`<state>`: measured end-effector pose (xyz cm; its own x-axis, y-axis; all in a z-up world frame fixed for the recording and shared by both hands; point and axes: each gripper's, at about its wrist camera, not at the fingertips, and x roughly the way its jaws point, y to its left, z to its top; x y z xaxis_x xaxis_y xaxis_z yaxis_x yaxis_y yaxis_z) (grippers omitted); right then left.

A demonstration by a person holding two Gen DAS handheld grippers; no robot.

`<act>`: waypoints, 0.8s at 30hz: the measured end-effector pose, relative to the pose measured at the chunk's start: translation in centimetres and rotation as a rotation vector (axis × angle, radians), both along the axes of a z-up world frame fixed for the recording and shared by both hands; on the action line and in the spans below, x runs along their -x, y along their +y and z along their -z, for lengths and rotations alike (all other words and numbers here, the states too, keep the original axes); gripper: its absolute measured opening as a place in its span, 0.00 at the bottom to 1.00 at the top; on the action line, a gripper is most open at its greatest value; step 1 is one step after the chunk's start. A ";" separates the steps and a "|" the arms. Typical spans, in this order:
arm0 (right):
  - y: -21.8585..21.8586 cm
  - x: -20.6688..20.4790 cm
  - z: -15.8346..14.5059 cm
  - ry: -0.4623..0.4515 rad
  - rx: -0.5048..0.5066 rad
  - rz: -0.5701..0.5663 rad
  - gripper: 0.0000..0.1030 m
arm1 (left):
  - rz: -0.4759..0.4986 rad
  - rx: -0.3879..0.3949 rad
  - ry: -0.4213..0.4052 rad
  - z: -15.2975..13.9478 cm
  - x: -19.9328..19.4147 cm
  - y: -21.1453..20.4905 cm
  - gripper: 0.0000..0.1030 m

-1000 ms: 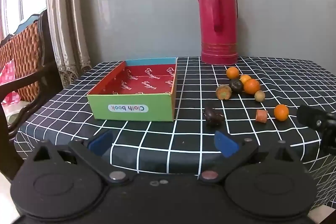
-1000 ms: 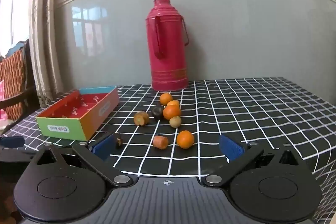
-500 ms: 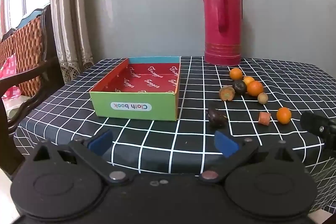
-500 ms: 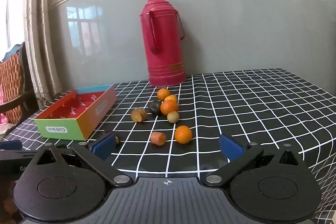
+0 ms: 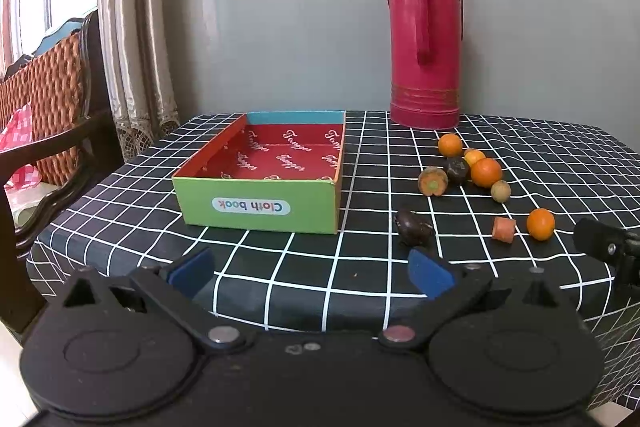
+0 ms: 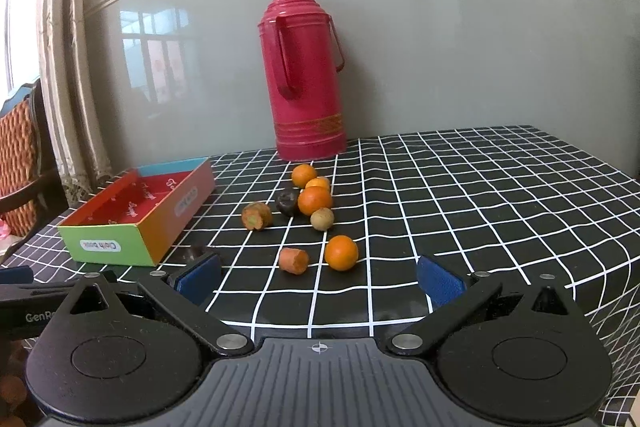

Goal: Organize fruits

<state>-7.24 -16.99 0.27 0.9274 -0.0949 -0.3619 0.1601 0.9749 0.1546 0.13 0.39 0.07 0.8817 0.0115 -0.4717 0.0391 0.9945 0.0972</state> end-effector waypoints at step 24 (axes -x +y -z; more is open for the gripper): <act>-0.2 -0.3 0.1 0.013 0.004 0.008 1.00 | -0.004 -0.003 0.001 0.1 -0.1 0.1 0.94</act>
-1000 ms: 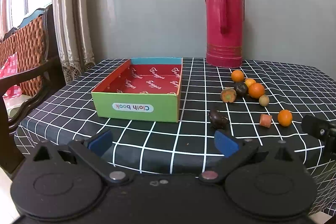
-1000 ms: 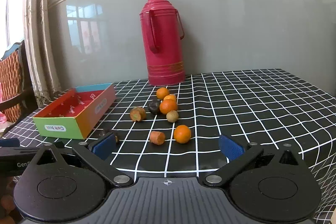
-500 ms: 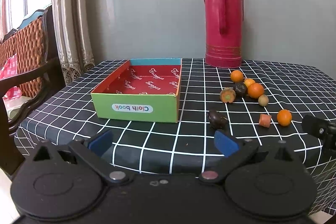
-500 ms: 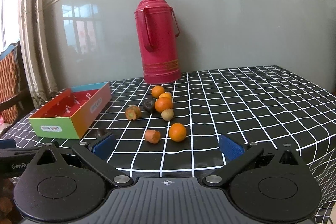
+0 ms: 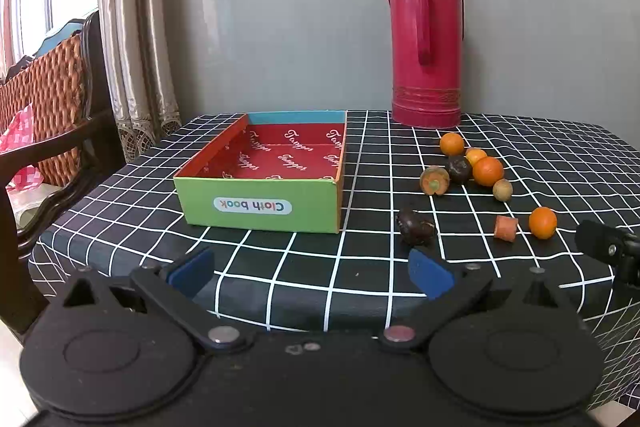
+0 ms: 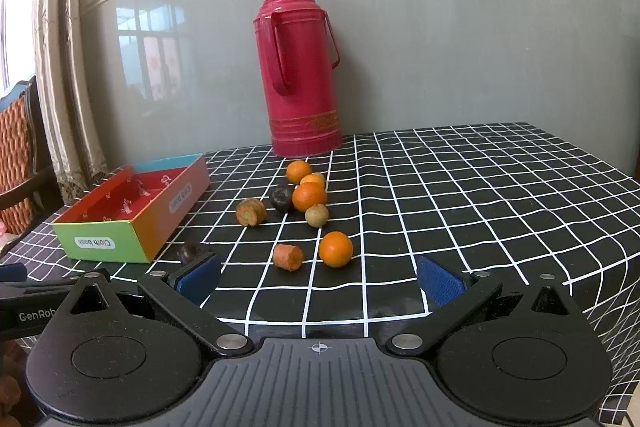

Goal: Organize fruits

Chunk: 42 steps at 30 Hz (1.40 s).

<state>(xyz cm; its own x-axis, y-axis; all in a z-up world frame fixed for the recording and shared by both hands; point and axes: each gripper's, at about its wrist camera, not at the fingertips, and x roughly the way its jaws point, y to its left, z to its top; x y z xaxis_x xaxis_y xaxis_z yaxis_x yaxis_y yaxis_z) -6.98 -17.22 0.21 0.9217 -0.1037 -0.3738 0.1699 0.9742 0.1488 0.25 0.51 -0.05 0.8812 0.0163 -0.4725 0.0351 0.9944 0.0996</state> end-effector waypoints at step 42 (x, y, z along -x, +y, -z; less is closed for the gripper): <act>0.1 0.1 -0.1 -0.001 0.004 -0.002 1.00 | 0.008 -0.009 -0.008 -0.3 0.2 -0.1 0.94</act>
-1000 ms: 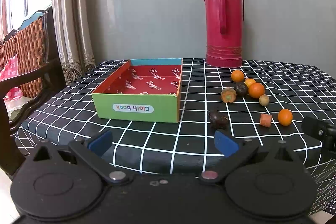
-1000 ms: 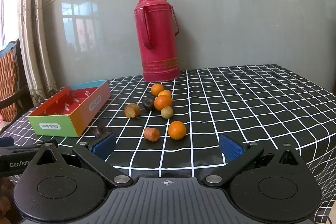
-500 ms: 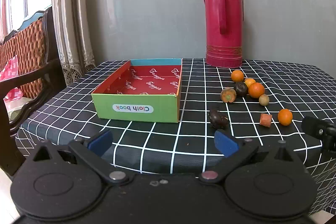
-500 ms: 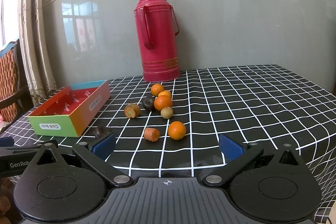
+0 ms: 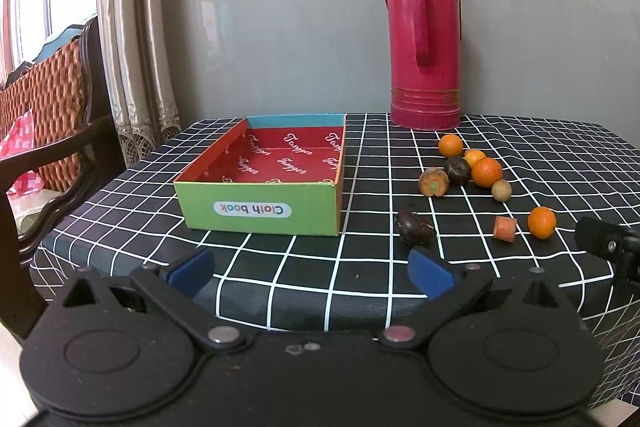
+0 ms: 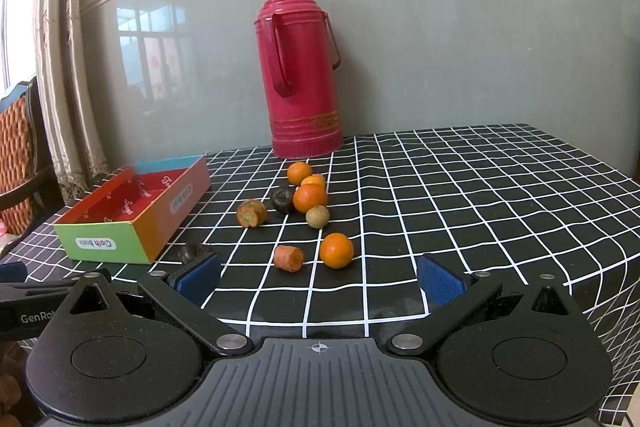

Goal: Organize fruits

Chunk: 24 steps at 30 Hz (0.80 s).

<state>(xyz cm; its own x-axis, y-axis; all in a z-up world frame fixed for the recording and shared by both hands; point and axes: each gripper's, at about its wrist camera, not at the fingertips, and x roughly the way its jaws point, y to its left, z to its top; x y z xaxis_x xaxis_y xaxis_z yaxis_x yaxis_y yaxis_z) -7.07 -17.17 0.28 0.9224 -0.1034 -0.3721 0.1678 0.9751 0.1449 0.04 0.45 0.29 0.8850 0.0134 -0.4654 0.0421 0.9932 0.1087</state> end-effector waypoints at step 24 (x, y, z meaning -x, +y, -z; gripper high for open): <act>-1.1 3.8 -2.4 -0.261 0.142 0.221 1.00 | 0.095 -0.173 -0.077 1.8 -4.3 -5.2 0.94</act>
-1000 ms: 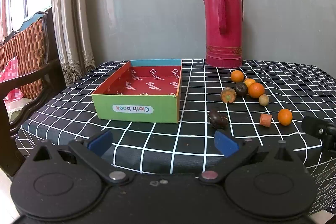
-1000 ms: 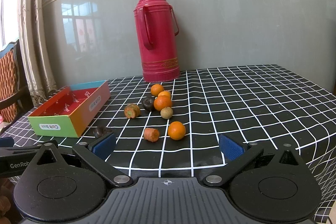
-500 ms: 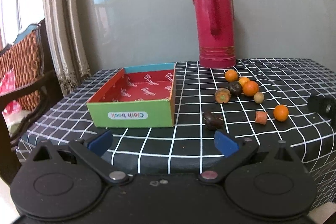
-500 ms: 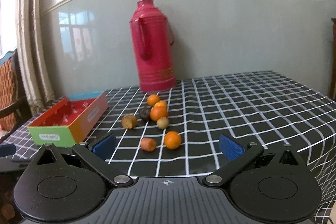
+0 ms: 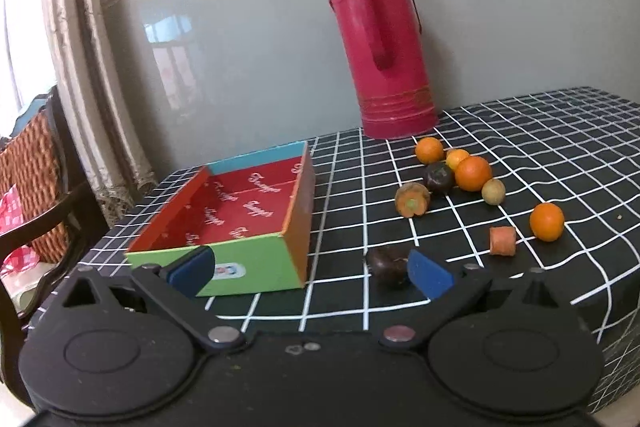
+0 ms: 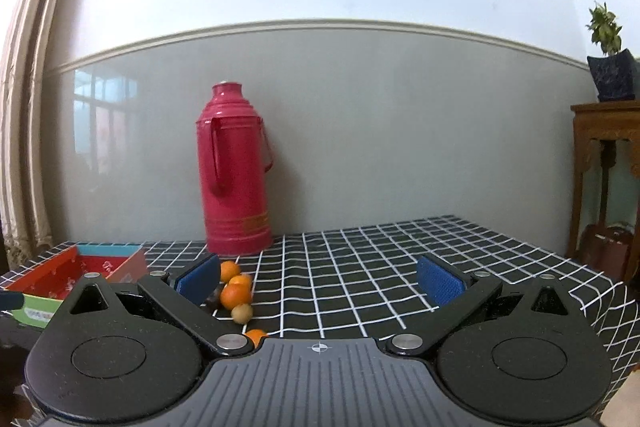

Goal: Organize fruits
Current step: 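Lower the left gripper onto the dark plum and close it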

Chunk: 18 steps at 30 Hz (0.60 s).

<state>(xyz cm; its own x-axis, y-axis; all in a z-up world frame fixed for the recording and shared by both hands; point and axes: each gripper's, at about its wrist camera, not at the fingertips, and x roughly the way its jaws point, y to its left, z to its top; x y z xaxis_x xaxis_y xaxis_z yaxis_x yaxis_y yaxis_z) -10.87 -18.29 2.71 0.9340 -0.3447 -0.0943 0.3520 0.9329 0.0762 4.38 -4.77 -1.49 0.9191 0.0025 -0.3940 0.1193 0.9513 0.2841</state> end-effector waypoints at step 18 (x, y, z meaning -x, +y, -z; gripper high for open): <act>-1.3 -1.8 0.5 0.029 -0.105 -0.071 1.00 | 0.078 0.187 0.176 2.6 -5.0 -0.8 0.64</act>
<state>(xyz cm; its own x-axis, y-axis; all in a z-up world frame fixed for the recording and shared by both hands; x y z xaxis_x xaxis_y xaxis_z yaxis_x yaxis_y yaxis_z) -9.07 -19.55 2.24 0.9519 -0.2650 -0.1541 0.2893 0.9428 0.1655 9.42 -5.58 -4.05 0.8311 -0.1538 -0.5344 0.2265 0.9713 0.0728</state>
